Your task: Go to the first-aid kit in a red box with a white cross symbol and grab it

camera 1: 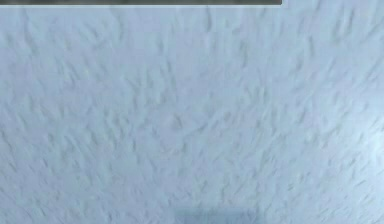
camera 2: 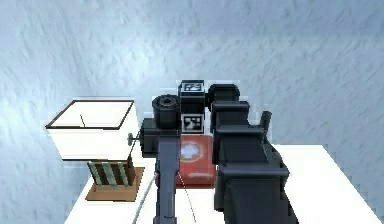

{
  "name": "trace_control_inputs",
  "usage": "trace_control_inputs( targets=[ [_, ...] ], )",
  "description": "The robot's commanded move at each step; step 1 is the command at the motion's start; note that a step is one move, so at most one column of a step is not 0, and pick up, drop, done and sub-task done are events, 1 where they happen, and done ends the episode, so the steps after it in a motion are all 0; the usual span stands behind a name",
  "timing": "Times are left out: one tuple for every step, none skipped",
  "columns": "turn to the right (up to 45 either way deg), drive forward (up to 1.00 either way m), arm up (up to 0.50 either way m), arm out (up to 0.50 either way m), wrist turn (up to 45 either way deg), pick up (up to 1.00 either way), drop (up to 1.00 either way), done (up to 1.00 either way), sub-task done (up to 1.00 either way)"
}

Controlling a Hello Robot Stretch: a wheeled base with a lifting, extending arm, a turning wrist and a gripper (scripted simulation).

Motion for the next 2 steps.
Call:
trace_control_inputs(
  targets=[
    [0.0,0.0,0.0,0.0,45.0,0.0,0.0,0.0,0.0],
    [0.0,0.0,0.0,0.0,45.0,0.0,0.0,0.0,0.0]
  ],
)
